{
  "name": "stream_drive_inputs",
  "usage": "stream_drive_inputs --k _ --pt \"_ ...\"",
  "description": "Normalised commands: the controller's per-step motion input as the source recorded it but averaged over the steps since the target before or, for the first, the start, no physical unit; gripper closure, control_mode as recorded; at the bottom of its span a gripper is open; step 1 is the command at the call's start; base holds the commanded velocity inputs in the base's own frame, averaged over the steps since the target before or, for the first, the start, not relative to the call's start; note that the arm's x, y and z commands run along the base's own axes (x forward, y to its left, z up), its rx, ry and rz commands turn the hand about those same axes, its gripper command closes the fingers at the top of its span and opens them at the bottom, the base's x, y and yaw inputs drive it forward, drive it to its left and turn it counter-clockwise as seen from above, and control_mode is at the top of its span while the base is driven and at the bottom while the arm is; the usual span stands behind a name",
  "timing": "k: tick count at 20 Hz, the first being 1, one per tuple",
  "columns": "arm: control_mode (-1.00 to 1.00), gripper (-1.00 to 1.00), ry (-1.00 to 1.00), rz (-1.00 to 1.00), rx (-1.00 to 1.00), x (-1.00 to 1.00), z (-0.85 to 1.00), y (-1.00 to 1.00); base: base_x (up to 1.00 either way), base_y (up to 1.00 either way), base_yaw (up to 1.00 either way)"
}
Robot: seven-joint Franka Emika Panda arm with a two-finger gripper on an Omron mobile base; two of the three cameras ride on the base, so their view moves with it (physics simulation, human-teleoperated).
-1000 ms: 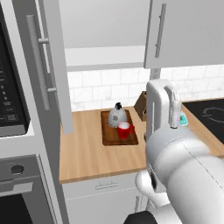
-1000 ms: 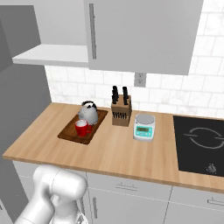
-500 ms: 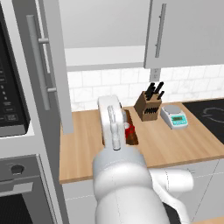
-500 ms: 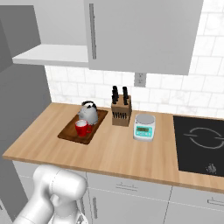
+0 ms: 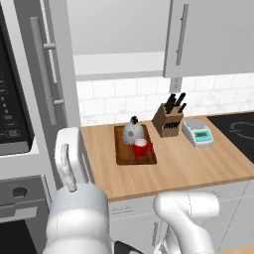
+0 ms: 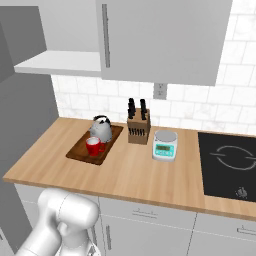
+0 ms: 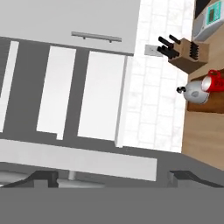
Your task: Pick the kettle from the counter and place it on the tray. Then pick the mug from the cabinet and place it on the tray. Then close the cabinet doors.
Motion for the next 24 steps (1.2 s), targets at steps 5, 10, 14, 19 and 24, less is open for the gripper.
stream_drive_inputs --k 5,10,14,19,24 --pt "-1.0 -1.0 -0.04 0.0 -0.01 0.3 -0.17 0.69 0.0 0.0 0.0" --pt "-1.0 -1.0 -0.01 -0.01 0.0 0.65 -0.25 0.49 0.0 0.0 0.0" --pt "-1.0 -1.0 -0.02 -0.01 0.0 0.57 -0.16 0.4 0.0 0.0 0.0" --pt "-1.0 -1.0 -0.09 0.0 0.0 0.46 -0.01 0.3 0.0 0.0 0.0" --pt "-1.0 -1.0 -0.1 0.0 0.0 0.45 0.0 0.26 0.0 0.0 0.0"
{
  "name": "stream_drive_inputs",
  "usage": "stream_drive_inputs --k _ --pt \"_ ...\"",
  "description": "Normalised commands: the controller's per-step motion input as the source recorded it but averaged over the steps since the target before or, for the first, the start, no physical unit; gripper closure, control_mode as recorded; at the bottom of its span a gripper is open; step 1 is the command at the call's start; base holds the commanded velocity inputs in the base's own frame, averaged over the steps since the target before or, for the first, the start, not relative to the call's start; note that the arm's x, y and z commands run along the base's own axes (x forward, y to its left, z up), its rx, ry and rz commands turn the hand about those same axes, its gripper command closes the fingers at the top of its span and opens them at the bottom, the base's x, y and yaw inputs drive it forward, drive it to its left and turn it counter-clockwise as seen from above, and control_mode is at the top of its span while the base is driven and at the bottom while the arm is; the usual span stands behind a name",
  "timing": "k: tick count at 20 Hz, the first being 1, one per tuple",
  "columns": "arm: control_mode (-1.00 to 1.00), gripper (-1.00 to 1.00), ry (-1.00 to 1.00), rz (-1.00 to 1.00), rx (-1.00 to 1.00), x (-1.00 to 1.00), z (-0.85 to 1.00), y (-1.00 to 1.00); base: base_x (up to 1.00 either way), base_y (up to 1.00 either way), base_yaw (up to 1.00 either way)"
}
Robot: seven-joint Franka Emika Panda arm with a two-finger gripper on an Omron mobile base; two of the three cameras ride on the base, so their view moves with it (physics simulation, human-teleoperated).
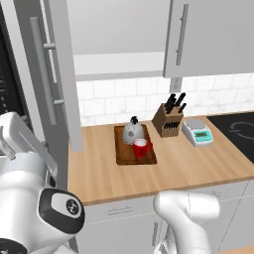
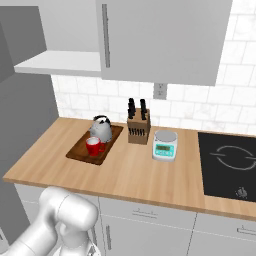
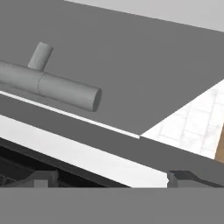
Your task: Pick the kettle from the counter and place it on the tray. Then pick the mug from the cabinet and place it on the tray. Then close the cabinet doors.
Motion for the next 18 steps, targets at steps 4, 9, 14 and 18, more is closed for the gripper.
stream_drive_inputs --k 4,9,14,18 --pt "-1.0 -1.0 -0.11 0.0 0.0 0.49 -0.03 0.33 0.0 0.0 0.0" --pt "-1.0 -1.0 -0.24 -0.06 0.04 0.11 0.0 0.11 0.0 0.0 0.0" --pt "-1.0 -1.0 -0.27 -0.17 0.11 0.0 0.0 0.0 0.0 0.0 0.0" --pt "-1.0 -1.0 -0.02 -0.2 0.11 0.0 0.0 0.0 0.0 0.0 0.0"
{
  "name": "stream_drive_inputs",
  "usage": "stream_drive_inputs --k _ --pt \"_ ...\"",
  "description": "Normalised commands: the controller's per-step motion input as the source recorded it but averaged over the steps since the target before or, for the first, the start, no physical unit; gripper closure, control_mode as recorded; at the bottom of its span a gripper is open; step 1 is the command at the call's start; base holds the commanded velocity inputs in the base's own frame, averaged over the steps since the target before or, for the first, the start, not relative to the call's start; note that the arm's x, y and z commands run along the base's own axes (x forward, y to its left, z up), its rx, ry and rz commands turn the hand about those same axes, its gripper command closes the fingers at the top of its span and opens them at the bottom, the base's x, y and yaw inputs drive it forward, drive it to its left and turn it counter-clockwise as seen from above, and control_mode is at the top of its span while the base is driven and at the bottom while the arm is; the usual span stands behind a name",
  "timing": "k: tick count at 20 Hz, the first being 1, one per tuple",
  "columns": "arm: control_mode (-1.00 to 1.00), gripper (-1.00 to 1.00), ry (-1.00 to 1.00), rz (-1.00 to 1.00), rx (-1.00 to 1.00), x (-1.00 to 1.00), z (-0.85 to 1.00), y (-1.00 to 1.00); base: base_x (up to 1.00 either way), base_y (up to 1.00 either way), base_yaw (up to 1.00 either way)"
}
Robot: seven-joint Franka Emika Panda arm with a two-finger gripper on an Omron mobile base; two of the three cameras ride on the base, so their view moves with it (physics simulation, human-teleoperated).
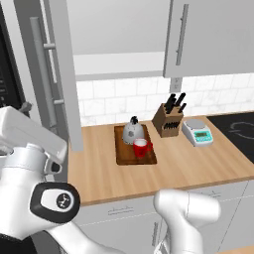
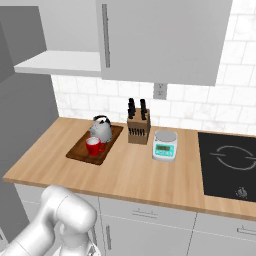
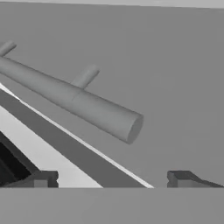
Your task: Pick the kettle from the counter and place it on the tray. Then pick the mug from the cabinet and place it on the tray. Then close the cabinet doors.
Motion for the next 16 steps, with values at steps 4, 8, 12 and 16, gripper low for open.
stream_drive_inputs --k 4,8,12,16 --pt "-1.0 -1.0 -0.09 -0.18 0.14 0.0 0.02 -0.04 0.0 0.0 0.0" --pt "-1.0 -1.0 -0.19 -0.13 0.22 -0.06 0.1 -0.15 0.0 0.0 0.0" --pt "-1.0 -1.0 -0.19 -0.11 0.22 -0.16 0.05 -0.32 0.0 0.0 0.0" --pt "-1.0 -1.0 -0.03 -0.07 0.18 0.03 0.01 -0.46 0.0 0.0 0.0"
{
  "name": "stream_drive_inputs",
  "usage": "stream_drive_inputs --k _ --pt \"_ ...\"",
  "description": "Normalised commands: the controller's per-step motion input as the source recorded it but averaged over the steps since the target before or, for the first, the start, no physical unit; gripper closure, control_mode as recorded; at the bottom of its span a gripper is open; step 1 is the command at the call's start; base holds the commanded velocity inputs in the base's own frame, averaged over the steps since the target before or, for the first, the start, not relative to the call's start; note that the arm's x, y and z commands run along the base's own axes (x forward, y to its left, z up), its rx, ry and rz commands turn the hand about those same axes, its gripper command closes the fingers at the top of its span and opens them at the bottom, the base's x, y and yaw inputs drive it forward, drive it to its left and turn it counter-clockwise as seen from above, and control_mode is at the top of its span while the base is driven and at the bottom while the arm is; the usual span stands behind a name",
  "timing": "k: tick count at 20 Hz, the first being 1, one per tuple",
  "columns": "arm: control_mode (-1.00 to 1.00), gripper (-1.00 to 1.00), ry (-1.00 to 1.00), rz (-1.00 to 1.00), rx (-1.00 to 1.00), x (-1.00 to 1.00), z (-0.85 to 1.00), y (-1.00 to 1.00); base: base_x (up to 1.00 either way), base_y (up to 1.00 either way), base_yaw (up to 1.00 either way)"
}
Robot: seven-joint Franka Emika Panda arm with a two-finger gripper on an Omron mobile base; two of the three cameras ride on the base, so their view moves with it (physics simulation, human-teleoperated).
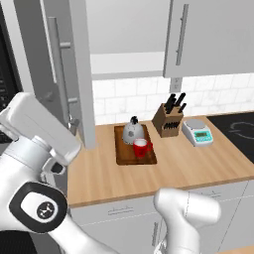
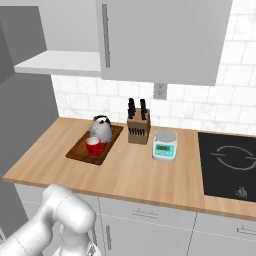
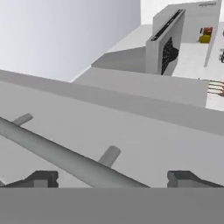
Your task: Pick the kettle from the counter and place it on the tray. Then pick the mug from the cabinet and place it on the tray. Then close the cabinet doors.
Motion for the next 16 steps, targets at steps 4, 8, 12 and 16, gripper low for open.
stream_drive_inputs --k 4,8,12,16 --pt "-1.0 -1.0 0.03 -0.01 0.17 0.41 0.0 -0.53 0.0 0.0 0.0" --pt "-1.0 -1.0 0.02 0.0 0.17 0.46 0.01 -0.53 0.0 0.0 0.0" --pt "-1.0 -1.0 0.01 0.0 0.19 0.59 0.0 -0.47 0.0 0.0 0.0" --pt "-1.0 -1.0 0.0 0.0 0.21 0.53 0.0 -0.52 0.0 0.0 0.0"
